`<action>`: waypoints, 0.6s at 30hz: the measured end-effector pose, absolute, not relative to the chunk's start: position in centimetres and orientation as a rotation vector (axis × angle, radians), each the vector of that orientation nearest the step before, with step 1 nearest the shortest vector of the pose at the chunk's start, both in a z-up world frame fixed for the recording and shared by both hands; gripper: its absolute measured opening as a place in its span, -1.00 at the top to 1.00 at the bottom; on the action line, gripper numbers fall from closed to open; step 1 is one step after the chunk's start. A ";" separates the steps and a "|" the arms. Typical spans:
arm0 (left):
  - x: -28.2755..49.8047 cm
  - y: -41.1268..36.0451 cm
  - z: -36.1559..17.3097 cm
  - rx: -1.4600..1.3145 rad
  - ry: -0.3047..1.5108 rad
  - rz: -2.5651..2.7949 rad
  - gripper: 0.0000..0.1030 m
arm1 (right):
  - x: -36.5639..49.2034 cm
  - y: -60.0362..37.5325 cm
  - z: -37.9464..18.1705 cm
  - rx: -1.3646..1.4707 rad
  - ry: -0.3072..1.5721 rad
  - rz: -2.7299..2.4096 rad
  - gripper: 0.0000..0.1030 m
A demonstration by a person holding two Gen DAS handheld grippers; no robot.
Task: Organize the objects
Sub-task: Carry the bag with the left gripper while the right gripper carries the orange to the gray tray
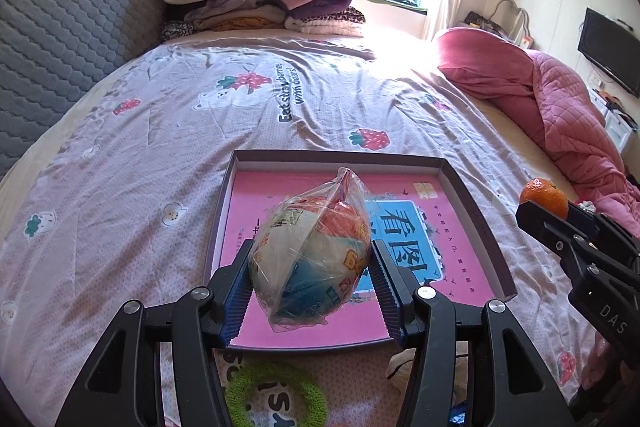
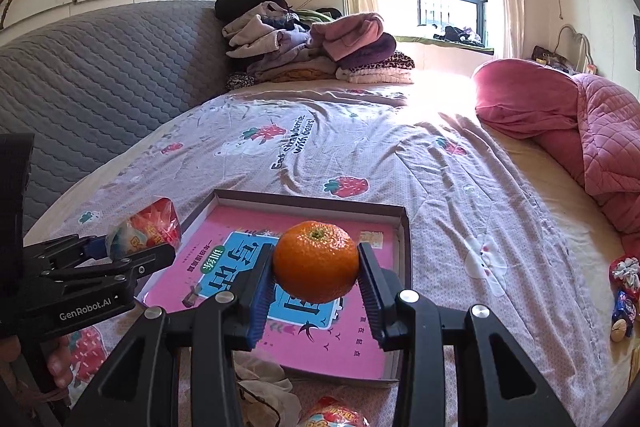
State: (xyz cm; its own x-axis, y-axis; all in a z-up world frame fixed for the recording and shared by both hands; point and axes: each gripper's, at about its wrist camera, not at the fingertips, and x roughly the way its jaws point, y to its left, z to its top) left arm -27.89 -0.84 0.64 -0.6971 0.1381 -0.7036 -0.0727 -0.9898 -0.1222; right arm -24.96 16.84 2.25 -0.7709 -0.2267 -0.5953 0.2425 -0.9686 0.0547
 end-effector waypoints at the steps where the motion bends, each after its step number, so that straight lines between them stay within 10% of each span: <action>1: -28.2 -0.8 0.3 -1.172 -0.119 2.789 -0.10 | -25.2 16.8 2.0 0.927 0.036 -2.733 0.21; 18: -31.4 -0.1 -6.6 -1.407 -0.072 2.633 -0.11 | -29.5 18.0 -6.3 1.383 0.090 -2.570 0.21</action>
State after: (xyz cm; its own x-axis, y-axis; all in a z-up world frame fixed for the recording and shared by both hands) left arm -31.36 -0.14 -6.60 -0.5468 0.1592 -0.8220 -0.1140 -0.9868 -0.1153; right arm -29.51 18.00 -6.32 -0.5327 -0.1645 -0.8302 0.2224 -0.9737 0.0502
